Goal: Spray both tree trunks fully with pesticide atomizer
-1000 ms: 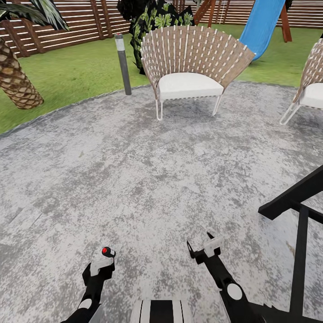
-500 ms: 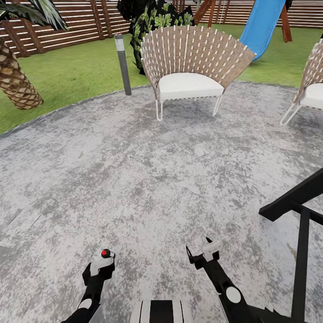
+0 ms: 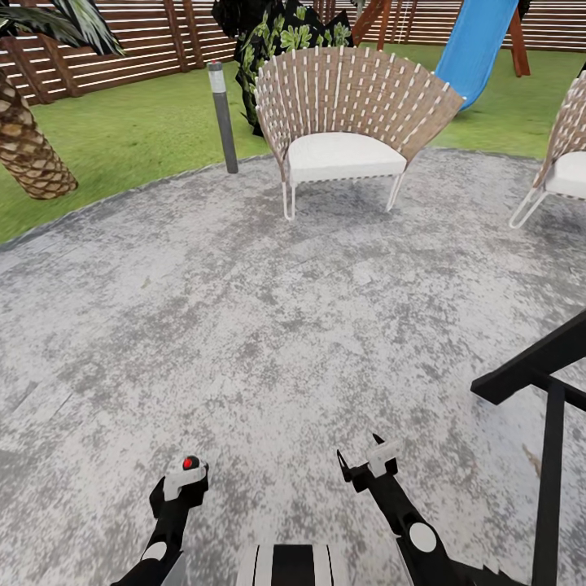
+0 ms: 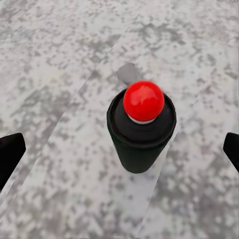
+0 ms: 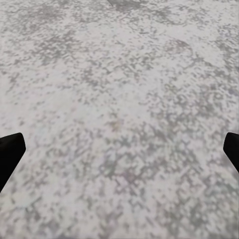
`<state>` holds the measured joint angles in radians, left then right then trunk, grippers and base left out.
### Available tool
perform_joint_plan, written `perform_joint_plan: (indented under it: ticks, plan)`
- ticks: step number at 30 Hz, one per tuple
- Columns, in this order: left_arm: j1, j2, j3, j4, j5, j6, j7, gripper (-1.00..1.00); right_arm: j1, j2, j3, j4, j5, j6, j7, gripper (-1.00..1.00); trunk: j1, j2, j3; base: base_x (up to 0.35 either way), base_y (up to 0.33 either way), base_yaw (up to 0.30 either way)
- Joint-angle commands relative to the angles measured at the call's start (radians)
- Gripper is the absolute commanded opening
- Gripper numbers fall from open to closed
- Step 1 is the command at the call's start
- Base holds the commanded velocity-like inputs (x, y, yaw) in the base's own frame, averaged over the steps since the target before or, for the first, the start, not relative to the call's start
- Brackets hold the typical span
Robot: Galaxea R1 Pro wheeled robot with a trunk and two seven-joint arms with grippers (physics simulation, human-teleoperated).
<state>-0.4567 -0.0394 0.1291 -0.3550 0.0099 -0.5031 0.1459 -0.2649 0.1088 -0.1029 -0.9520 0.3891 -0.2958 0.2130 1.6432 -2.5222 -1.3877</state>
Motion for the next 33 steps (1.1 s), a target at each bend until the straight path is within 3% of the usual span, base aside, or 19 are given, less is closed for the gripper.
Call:
perform_joint_plan:
  ticks: [1, 33]
  plan:
    - [0.0, 0.0, 0.001, 0.001, 0.001, -0.003, 0.001, 1.0, 0.0, 0.002, -0.006, 0.0, 0.007, -0.004, 0.008, 1.0, 0.0, 0.0, -0.001, 0.061, 0.0, 0.0]
    - [-0.001, -0.001, 0.003, -0.001, 0.002, -0.005, 0.003, 1.0, 0.0, 0.002, -0.006, 0.029, 0.007, -0.004, 0.008, 1.0, 0.0, 0.0, -0.001, 0.018, 0.0, 0.0]
